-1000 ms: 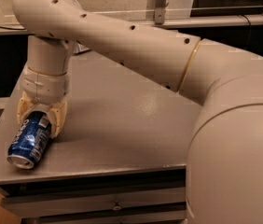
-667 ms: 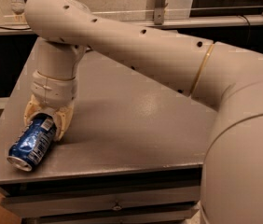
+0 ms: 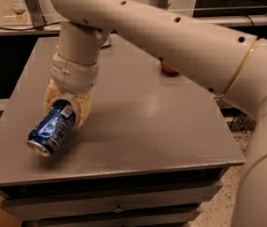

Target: Pick pepsi can

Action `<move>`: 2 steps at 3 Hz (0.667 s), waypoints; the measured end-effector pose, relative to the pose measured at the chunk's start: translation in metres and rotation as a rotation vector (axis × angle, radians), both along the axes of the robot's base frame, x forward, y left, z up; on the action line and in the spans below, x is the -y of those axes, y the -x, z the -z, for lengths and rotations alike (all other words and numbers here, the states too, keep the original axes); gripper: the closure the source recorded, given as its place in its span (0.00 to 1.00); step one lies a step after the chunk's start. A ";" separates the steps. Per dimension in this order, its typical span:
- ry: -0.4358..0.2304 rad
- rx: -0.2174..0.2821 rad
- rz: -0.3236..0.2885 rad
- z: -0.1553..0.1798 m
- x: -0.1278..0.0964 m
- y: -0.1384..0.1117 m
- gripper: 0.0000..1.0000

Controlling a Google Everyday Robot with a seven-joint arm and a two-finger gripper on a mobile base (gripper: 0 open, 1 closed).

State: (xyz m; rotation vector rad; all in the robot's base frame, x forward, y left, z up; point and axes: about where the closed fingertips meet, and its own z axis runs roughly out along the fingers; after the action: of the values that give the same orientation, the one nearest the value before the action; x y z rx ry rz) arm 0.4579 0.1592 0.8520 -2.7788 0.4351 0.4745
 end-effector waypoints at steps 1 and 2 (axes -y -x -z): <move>-0.088 0.075 0.192 -0.048 0.055 -0.021 1.00; -0.088 0.075 0.189 -0.048 0.054 -0.021 1.00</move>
Offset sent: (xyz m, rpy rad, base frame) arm 0.0150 -0.0387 0.0389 0.0678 -0.0574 -0.1399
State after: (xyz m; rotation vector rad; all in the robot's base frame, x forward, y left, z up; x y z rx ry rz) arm 0.4786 0.1051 0.8996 -2.6279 0.6364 0.3361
